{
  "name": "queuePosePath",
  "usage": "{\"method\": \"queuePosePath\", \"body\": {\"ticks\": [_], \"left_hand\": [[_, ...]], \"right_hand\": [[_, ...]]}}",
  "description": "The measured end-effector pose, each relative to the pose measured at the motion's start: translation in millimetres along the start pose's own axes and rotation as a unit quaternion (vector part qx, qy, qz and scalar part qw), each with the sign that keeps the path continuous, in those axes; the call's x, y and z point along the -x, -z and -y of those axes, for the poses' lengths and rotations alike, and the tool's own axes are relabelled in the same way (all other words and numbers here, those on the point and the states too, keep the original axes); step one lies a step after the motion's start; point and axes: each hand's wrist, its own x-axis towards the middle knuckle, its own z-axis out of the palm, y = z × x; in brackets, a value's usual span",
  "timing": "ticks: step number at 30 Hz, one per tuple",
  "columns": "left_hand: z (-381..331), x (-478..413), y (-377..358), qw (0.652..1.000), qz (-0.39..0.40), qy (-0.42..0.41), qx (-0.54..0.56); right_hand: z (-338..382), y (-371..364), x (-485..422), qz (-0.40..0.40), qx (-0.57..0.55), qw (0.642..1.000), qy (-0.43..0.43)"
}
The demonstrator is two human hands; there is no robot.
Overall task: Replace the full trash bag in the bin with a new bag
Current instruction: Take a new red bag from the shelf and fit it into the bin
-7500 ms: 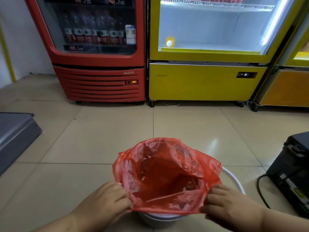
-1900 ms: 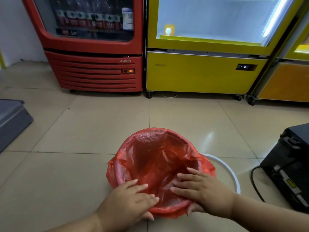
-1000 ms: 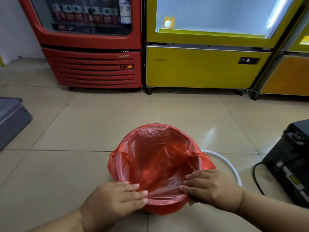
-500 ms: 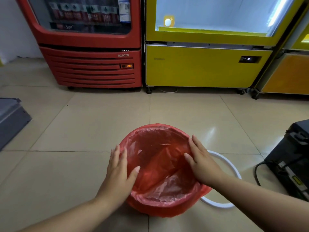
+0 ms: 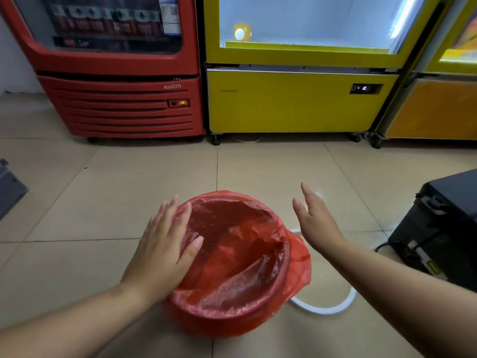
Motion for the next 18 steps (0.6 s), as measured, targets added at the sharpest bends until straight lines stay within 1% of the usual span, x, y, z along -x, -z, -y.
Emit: {"method": "queuePosePath", "body": {"ticks": [4, 7, 12, 18], "left_hand": [[-51.7, -48.0, -7.8, 0.993, 0.017, -0.076, -0.092], [-87.3, -72.7, -27.0, 0.987, 0.029, -0.098, -0.121], [-124.3, -92.2, -62.7, 0.984, 0.043, -0.083, -0.153], [-139.9, -106.6, -82.8, 0.983, 0.047, -0.056, -0.17]], "right_hand": [[-36.6, 30.9, -22.2, 0.002, 0.126, 0.991, -0.037], [-78.1, 42.3, -22.0, 0.014, 0.178, 0.98, -0.084], [-156.2, 34.7, -3.6, 0.098, 0.238, 0.953, -0.159], [-223.7, 17.2, 8.2, 0.179, 0.265, 0.918, -0.233]]}}
